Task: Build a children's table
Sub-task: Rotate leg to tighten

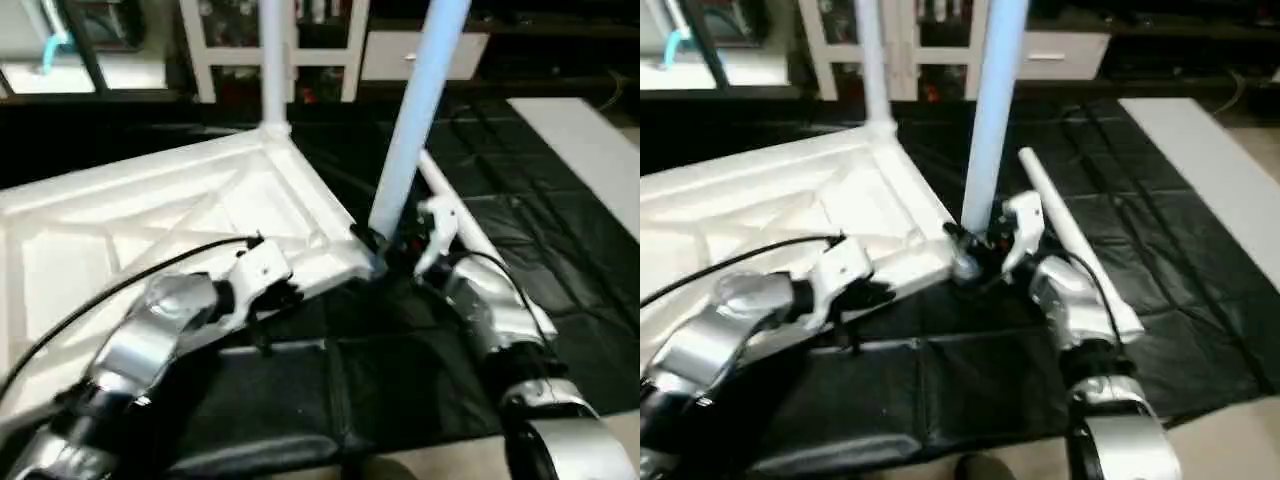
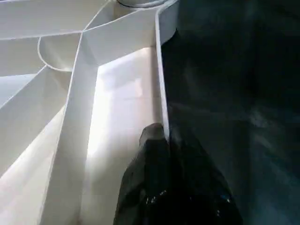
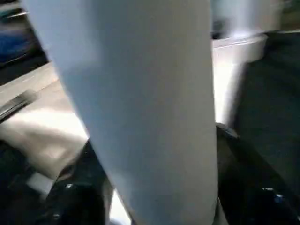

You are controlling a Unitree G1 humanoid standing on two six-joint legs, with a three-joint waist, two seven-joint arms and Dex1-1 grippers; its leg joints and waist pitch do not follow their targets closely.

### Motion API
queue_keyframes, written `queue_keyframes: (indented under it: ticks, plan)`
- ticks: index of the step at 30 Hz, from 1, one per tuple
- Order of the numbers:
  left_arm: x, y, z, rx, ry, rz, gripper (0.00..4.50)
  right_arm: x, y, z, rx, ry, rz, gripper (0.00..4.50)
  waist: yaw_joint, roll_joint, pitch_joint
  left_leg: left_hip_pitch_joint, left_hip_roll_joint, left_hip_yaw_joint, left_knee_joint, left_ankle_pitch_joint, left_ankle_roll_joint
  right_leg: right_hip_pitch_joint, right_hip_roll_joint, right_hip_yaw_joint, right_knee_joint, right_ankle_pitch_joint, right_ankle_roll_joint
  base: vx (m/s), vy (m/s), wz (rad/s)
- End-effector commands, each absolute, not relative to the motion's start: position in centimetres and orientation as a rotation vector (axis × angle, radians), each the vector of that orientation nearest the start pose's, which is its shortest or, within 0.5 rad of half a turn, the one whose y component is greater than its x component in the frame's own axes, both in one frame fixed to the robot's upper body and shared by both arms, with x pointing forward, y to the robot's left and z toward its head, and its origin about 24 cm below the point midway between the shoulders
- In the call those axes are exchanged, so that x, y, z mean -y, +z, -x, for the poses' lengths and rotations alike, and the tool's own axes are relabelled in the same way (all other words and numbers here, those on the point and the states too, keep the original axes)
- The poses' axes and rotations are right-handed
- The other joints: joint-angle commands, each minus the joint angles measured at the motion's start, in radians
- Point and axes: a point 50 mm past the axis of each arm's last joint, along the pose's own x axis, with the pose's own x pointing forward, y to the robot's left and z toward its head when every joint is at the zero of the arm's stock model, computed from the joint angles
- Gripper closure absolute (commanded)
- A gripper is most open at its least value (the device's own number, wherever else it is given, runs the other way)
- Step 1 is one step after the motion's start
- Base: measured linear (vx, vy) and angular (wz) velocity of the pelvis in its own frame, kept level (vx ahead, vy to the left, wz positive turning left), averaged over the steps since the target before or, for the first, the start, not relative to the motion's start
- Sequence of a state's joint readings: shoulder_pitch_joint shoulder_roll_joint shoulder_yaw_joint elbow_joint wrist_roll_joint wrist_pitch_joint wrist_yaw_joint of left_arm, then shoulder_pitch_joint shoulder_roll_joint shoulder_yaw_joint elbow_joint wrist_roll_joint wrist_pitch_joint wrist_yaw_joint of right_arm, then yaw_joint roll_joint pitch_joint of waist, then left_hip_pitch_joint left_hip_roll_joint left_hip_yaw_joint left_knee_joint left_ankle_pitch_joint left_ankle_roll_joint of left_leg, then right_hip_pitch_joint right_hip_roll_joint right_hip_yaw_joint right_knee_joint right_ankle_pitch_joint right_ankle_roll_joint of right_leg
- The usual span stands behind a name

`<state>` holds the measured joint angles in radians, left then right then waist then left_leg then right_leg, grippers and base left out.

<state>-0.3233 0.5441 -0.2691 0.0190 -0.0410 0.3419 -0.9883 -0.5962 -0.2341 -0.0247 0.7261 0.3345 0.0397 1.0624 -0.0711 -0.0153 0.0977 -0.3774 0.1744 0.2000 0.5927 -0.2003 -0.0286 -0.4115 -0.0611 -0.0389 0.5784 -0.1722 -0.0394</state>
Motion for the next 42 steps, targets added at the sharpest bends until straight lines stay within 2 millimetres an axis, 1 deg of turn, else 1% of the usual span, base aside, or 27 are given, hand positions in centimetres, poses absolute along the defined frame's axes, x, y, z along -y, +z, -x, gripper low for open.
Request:
queue_keyframes:
  ticks: [1,2,3,4,5,7,9,10,13,16,18,21,24,25,27,28,29,31,32,33,34,35,37,38,40,41,42]
  plan:
    - [-16.0,5.8,-26.4,-0.473,-1.198,-0.461,4.50,15.2,7.8,-33.3,-0.061,1.107,-0.165,1.19,0.007,0.010,-0.055,0.020,0.067,-0.024,-0.082,-0.174,0.098,0.038,-0.073,0.046,-0.049,-0.088,-0.264,0.000,0.000,0.00]
    - [-16.7,5.7,-26.1,-0.494,-1.201,-0.466,4.50,15.8,7.8,-33.0,-0.083,1.147,-0.124,1.04,0.009,0.012,-0.058,0.021,0.066,-0.021,-0.078,-0.117,0.124,0.040,-0.073,0.045,-0.041,-0.037,-0.283,0.000,0.000,0.00]
    - [-17.1,5.7,-25.9,-0.509,-1.204,-0.466,4.50,16.1,7.7,-32.8,-0.095,1.169,-0.094,1.04,0.011,0.012,-0.058,0.021,0.066,-0.021,-0.077,-0.101,0.131,0.040,-0.073,0.045,-0.039,-0.023,-0.287,0.000,0.000,0.00]
    - [-17.1,5.7,-25.9,-0.510,-1.203,-0.465,4.50,16.1,7.7,-32.7,-0.097,1.174,-0.093,0.95,0.015,0.010,-0.061,0.020,0.066,-0.020,-0.074,-0.061,0.144,0.043,-0.073,0.044,-0.033,0.014,-0.291,0.000,0.000,0.00]
    - [-17.4,5.7,-25.9,-0.513,-1.197,-0.464,4.50,16.3,7.7,-32.4,-0.108,1.208,-0.078,0.95,0.017,0.009,-0.060,0.020,0.066,-0.019,-0.072,-0.040,0.157,0.042,-0.073,0.044,-0.031,0.031,-0.295,0.000,0.000,0.00]
    - [-17.5,5.7,-26.0,-0.504,-1.189,-0.462,4.50,16.3,7.6,-32.1,-0.119,1.249,-0.076,0.95,0.022,0.009,-0.059,0.021,0.066,-0.018,-0.071,-0.040,0.161,0.042,-0.074,0.044,-0.033,0.015,-0.295,0.000,0.000,0.00]
    - [-17.4,5.8,-26.0,-0.497,-1.189,-0.459,4.50,16.2,7.4,-31.9,-0.127,1.268,-0.082,0.95,0.024,0.007,-0.057,0.021,0.067,-0.018,-0.072,-0.063,0.152,0.043,-0.073,0.044,-0.037,-0.030,-0.290,0.000,0.000,0.00]
    - [-17.4,5.8,-26.0,-0.497,-1.190,-0.458,4.50,16.1,7.4,-31.9,-0.128,1.269,-0.083,1.22,0.025,0.007,-0.056,0.020,0.067,-0.018,-0.073,-0.078,0.141,0.043,-0.074,0.044,-0.039,-0.059,-0.285,0.000,0.000,0.00]
    - [-17.2,5.9,-26.0,-0.490,-1.199,-0.458,4.50,15.9,7.0,-31.9,-0.151,1.258,-0.085,1.31,0.023,0.006,-0.052,0.022,0.067,-0.019,-0.076,-0.137,0.107,0.038,-0.073,0.045,-0.047,-0.146,-0.273,0.000,0.000,0.00]
    - [-17.1,6.0,-26.1,-0.487,-1.203,-0.457,4.50,15.8,6.7,-32.0,-0.166,1.244,-0.074,1.73,0.024,0.008,-0.051,0.025,0.066,-0.019,-0.077,-0.155,0.085,0.035,-0.070,0.046,-0.049,-0.171,-0.263,0.000,0.000,0.00]
    - [-17.1,6.0,-26.1,-0.486,-1.204,-0.457,4.50,15.7,6.6,-32.0,-0.168,1.244,-0.072,1.83,0.025,0.008,-0.053,0.025,0.066,-0.019,-0.077,-0.145,0.083,0.037,-0.071,0.046,-0.047,-0.155,-0.263,0.000,0.000,0.00]
    - [-17.1,6.0,-26.0,-0.488,-1.209,-0.457,4.50,15.5,6.4,-31.8,-0.177,1.249,-0.070,2.17,0.025,0.008,-0.055,0.024,0.064,-0.018,-0.074,-0.122,0.095,0.039,-0.069,0.046,-0.043,-0.110,-0.270,0.000,0.000,0.00]
    - [-17.1,6.0,-26.0,-0.490,-1.209,-0.457,4.50,15.4,6.1,-31.9,-0.185,1.221,-0.060,2.26,0.025,0.008,-0.052,0.024,0.064,-0.018,-0.075,-0.125,0.099,0.039,-0.070,0.046,-0.044,-0.117,-0.272,0.000,0.000,0.00]
    - [-17.0,6.0,-26.0,-0.490,-1.209,-0.458,4.50,15.4,6.1,-31.9,-0.187,1.216,-0.058,2.32,0.024,0.008,-0.051,0.024,0.064,-0.018,-0.076,-0.145,0.093,0.038,-0.071,0.046,-0.048,-0.146,-0.268,0.000,0.000,0.00]
    - [-16.7,6.1,-26.3,-0.482,-1.188,-0.454,4.50,15.2,5.6,-32.2,-0.205,1.146,-0.038,2.37,0.023,0.008,-0.049,0.025,0.064,-0.020,-0.077,-0.169,0.079,0.036,-0.071,0.046,-0.051,-0.186,-0.258,0.000,0.000,0.00]
    - [-16.6,6.1,-26.4,-0.478,-1.178,-0.453,4.50,15.2,5.4,-32.4,-0.212,1.118,-0.032,2.38,0.020,0.007,-0.047,0.024,0.064,-0.021,-0.080,-0.185,0.066,0.036,-0.072,0.046,-0.054,-0.215,-0.252,0.000,0.000,0.00]
    - [-16.1,6.2,-26.7,-0.468,-1.162,-0.456,4.50,15.0,4.9,-32.6,-0.229,1.054,-0.010,2.39,0.018,0.008,-0.043,0.026,0.065,-0.022,-0.082,-0.211,0.052,0.033,-0.073,0.047,-0.058,-0.255,-0.243,0.000,0.000,0.00]
    - [-15.9,6.2,-26.9,-0.465,-1.155,-0.456,4.50,14.9,4.7,-32.8,-0.234,1.018,-0.011,2.42,0.016,0.008,-0.041,0.027,0.063,-0.024,-0.084,-0.244,0.037,0.032,-0.073,0.047,-0.064,-0.312,-0.227,0.000,0.000,0.00]
    - [-15.2,6.2,-27.3,-0.452,-1.133,-0.457,4.50,14.6,4.2,-33.2,-0.248,0.918,-0.026,2.43,0.013,0.007,-0.040,0.031,0.064,-0.025,-0.085,-0.272,0.018,0.026,-0.073,0.049,-0.069,-0.360,-0.211,0.000,0.000,0.00]
    - [-14.5,6.2,-27.7,-0.441,-1.107,-0.458,4.50,14.2,3.8,-33.6,-0.260,0.822,-0.050,2.43,0.011,0.008,-0.039,0.030,0.063,-0.027,-0.086,-0.280,0.009,0.025,-0.073,0.049,-0.069,-0.374,-0.207,0.000,0.000,0.00]
    - [-14.1,6.2,-28.0,-0.437,-1.091,-0.458,4.50,14.0,3.5,-33.8,-0.270,0.772,-0.069,2.45,0.006,0.009,-0.038,0.028,0.062,-0.032,-0.089,-0.297,-0.007,0.026,-0.073,0.047,-0.070,-0.408,-0.193,0.000,0.000,0.00]
    - [-13.8,6.1,-28.2,-0.435,-1.077,-0.457,4.50,13.9,3.4,-33.9,-0.281,0.732,-0.086,2.46,0.003,0.008,-0.040,0.029,0.061,-0.033,-0.089,-0.317,-0.015,0.025,-0.074,0.045,-0.073,-0.422,-0.183,0.000,0.000,0.00]
    - [-12.8,6.0,-28.7,-0.441,-1.023,-0.445,4.50,13.2,2.9,-34.4,-0.314,0.593,-0.129,2.47,-0.002,0.013,-0.038,0.029,0.061,-0.035,-0.090,-0.339,-0.022,0.021,-0.072,0.046,-0.074,-0.417,-0.180,0.000,0.000,0.00]
    - [-12.0,5.8,-29.1,-0.458,-0.979,-0.429,4.50,12.7,2.5,-34.8,-0.332,0.481,-0.173,2.48,-0.007,0.011,-0.037,0.029,0.061,-0.034,-0.091,-0.353,-0.026,0.020,-0.072,0.045,-0.076,-0.427,-0.179,0.000,0.000,0.00]
    - [-10.3,5.7,-29.6,-0.470,-0.919,-0.404,4.50,11.6,1.7,-35.0,-0.371,0.306,-0.279,2.48,-0.012,0.009,-0.037,0.033,0.057,-0.039,-0.089,-0.386,-0.041,0.014,-0.075,0.043,-0.083,-0.485,-0.159,0.000,0.000,0.00]
    - [-9.7,5.7,-29.7,-0.468,-0.907,-0.397,4.50,11.1,1.5,-35.0,-0.386,0.258,-0.315,2.48,-0.016,0.011,-0.034,0.034,0.057,-0.041,-0.091,-0.407,-0.047,0.011,-0.074,0.041,-0.088,-0.507,-0.141,0.000,0.000,0.00]
    - [-9.1,5.7,-29.9,-0.466,-0.903,-0.391,4.50,10.6,1.3,-34.9,-0.397,0.226,-0.335,2.48,-0.014,0.012,-0.035,0.035,0.056,-0.043,-0.092,-0.421,-0.050,0.010,-0.073,0.038,-0.089,-0.514,-0.131,0.000,0.000,0.00]
